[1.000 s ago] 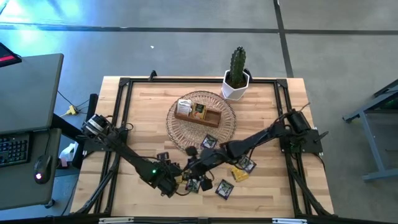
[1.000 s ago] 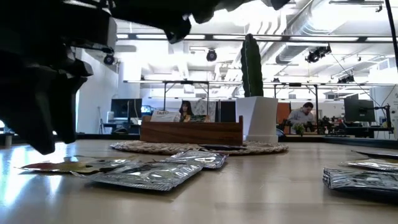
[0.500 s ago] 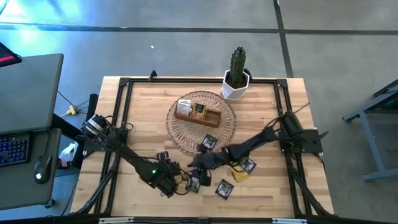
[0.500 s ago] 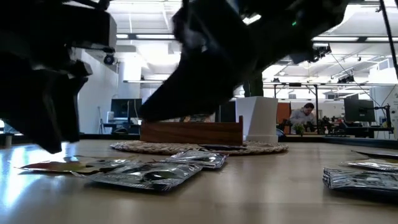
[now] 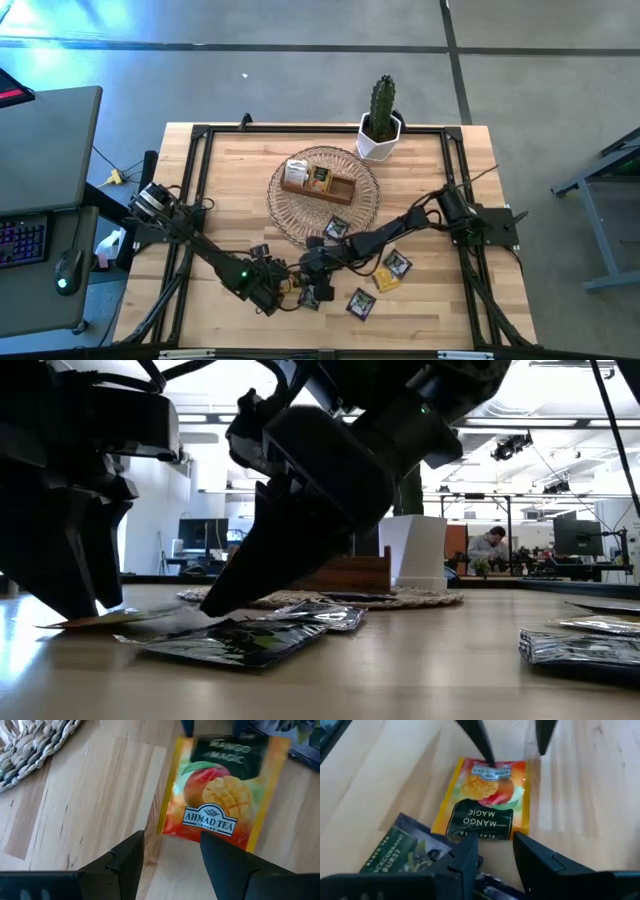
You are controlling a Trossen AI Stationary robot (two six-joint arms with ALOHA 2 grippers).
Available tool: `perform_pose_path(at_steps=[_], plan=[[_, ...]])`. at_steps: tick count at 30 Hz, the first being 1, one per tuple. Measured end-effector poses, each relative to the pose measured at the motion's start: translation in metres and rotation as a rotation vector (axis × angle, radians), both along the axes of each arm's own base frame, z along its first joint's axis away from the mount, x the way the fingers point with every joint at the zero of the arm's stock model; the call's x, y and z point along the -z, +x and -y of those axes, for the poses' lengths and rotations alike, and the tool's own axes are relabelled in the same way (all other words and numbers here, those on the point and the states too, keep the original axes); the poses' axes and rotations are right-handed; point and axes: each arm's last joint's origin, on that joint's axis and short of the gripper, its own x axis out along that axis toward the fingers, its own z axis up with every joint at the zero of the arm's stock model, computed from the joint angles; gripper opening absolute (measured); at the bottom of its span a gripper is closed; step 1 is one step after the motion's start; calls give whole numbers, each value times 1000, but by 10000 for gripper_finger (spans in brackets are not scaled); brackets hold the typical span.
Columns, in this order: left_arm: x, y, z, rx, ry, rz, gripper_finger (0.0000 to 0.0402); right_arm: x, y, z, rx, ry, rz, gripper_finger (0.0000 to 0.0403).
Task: Pick & Place Tea
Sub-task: Put the yellow tea pack into the middle section of the wooden organizer
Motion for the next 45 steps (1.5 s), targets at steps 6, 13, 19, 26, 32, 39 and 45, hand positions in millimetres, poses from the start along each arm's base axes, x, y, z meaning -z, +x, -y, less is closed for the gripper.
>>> perform_pose_path(at_steps=[6, 13, 19, 26, 32, 39, 45], plan=[[0, 3, 2, -1, -18, 38, 194, 3, 0, 1, 10, -91, 11, 122], [0, 5, 3, -2, -26, 51, 195, 2, -1, -6, -108, -295, 88, 124], [0, 5, 3, -2, -28, 54, 195, 1, 0, -7, -125, -241, 92, 168], [0, 5, 3, -2, -30, 52, 195, -1, 0, -10, -135, -375, 140, 214], [1, 5, 3, -1, -30, 52, 195, -3, 1, -13, -181, -355, 169, 215], [0, 5, 3, -10, -34, 53, 195, -3, -1, -21, -266, -399, 194, 186], [1, 5, 3, -11, -33, 50, 195, -3, -3, -25, -286, -531, 210, 108]])
